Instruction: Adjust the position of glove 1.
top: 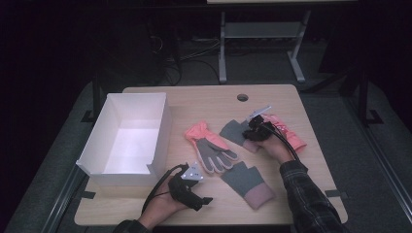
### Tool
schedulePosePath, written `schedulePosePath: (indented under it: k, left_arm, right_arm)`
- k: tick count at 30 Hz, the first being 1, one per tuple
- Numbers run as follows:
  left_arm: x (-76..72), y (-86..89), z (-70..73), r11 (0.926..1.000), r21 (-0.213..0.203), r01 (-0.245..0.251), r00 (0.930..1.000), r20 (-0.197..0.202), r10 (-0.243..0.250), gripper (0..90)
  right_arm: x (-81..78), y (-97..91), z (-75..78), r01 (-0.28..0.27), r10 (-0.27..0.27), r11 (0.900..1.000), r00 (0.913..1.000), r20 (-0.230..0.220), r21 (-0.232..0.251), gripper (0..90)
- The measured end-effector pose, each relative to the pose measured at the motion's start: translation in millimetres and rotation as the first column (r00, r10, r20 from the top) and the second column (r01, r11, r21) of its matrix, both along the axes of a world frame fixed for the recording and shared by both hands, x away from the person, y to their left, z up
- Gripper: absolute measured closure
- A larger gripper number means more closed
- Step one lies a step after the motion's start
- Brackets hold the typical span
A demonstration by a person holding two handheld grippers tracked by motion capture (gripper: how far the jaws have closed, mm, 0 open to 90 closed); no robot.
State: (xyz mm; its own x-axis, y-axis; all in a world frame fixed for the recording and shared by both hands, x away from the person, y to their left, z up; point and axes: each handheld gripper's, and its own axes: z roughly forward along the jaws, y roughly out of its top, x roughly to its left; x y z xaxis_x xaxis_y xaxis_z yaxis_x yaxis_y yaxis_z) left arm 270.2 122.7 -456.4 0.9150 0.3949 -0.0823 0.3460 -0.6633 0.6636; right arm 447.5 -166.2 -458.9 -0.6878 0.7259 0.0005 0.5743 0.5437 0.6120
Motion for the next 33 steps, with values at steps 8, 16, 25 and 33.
schedulePosePath:
  k: [8, 16, 25, 33]
  left_arm:
    - [0.4, 0.7, -0.4, 1.0, 0.002, -0.003, 1.0, -0.005, 0.003, 14.3]
    - [0.9, 0.9, -0.6, 0.9999, 0.01, -0.001, 1.0, -0.007, 0.001, 14.3]
    - [1.7, 2.3, 0.1, 0.9999, 0.009, -0.008, 1.0, -0.003, 0.008, 14.3]
    - [1.4, 1.0, -1.1, 0.9997, -0.012, -0.022, 0.9997, -0.008, 0.022, 14.3]
  right_arm:
    - [-2.2, -1.8, 4.4, 0.018, -0.018, 0.9995, 0.9998, 0.003, 0.025, 86.3]
    - [-10.2, -14.8, 26.6, 0.046, -0.047, 0.99, 0.9989, 0.003, 0.134, 86.4]
    - [-35.8, -33.8, 49.0, 0.072, -0.074, 0.9738, 0.9973, 0.001, 0.216, 86.4]
    - [-70.5, -48.3, 51.4, 0.105, -0.101, 0.9638, 0.9944, -0.029, 0.245, 86.4]
